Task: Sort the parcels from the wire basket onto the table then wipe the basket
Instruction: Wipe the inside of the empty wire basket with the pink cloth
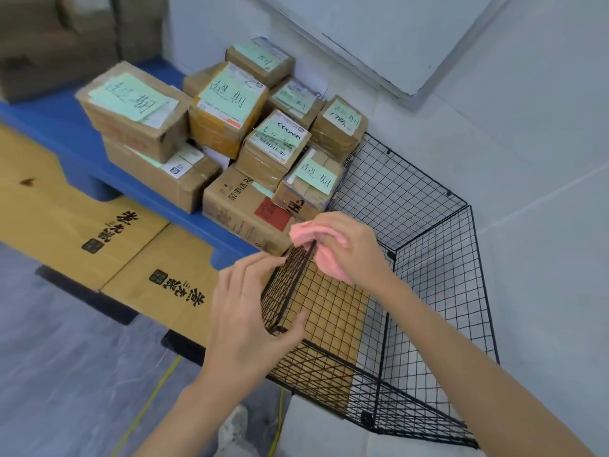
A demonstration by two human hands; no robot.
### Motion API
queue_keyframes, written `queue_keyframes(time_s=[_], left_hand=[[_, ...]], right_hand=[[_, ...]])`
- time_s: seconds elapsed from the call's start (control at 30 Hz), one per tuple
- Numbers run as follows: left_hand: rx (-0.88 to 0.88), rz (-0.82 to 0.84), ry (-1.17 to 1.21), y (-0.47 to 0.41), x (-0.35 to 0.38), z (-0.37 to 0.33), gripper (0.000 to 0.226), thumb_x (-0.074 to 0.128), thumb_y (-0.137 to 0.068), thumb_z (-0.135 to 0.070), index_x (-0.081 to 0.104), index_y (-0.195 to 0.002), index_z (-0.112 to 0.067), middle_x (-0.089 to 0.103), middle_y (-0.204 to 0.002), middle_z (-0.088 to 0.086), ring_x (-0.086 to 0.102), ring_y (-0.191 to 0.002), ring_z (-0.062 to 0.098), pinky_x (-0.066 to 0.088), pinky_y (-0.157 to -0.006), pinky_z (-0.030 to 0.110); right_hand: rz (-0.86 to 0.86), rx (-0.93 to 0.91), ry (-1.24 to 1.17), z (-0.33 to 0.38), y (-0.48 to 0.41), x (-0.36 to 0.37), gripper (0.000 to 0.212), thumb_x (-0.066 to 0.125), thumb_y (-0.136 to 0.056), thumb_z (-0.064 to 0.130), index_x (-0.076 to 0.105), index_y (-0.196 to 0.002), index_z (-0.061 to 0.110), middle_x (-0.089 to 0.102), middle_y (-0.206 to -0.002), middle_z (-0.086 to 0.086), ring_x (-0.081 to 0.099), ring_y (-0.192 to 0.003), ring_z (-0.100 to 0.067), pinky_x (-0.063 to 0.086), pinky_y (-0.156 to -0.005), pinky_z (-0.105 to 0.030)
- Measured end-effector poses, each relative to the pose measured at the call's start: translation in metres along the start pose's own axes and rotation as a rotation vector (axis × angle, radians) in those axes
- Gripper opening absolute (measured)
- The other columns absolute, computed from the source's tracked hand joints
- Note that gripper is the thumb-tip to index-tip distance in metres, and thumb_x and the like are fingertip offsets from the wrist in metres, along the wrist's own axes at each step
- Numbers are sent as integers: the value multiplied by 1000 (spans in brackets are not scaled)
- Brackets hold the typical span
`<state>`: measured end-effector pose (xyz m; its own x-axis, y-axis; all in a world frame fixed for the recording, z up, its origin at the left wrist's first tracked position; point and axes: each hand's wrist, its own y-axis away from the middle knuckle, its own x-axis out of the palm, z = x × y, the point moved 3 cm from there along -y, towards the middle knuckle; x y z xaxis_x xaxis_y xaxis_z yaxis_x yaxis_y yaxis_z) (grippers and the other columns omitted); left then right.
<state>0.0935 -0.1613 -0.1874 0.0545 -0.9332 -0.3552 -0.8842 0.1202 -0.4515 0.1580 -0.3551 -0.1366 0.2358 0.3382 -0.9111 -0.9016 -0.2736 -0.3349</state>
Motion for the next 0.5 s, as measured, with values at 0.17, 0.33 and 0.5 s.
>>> queue_keyframes(time_s=[0.17, 0.33, 0.5], left_hand=[[-17, -9, -4, 0, 4, 1, 63, 66, -71, -43, 45, -129, -26, 44, -124, -16, 39, -114, 5, 33, -97, 16], [-10, -32, 23, 3, 2, -1, 59, 66, -72, -41, 46, -126, -26, 46, -120, -17, 43, -107, 8, 39, -90, 23], [-27, -11, 4, 3, 0, 0, 61, 66, -72, -43, 44, -128, -30, 46, -122, -16, 43, -111, 9, 43, -91, 33]], right_hand=[[43, -109, -124, 40, 35, 10, 29, 62, -86, 5, 67, -110, 19, 68, -110, 6, 64, -97, 2, 58, -80, -24], [115, -284, -140, 34, 32, 11, 34, 65, -86, -3, 67, -112, 18, 68, -112, 4, 65, -102, -6, 59, -81, -30], [-11, 86, 1, -14, -13, 2, 24, 62, -92, 1, 72, -104, 18, 65, -104, 12, 58, -92, 15, 54, -92, -31]])
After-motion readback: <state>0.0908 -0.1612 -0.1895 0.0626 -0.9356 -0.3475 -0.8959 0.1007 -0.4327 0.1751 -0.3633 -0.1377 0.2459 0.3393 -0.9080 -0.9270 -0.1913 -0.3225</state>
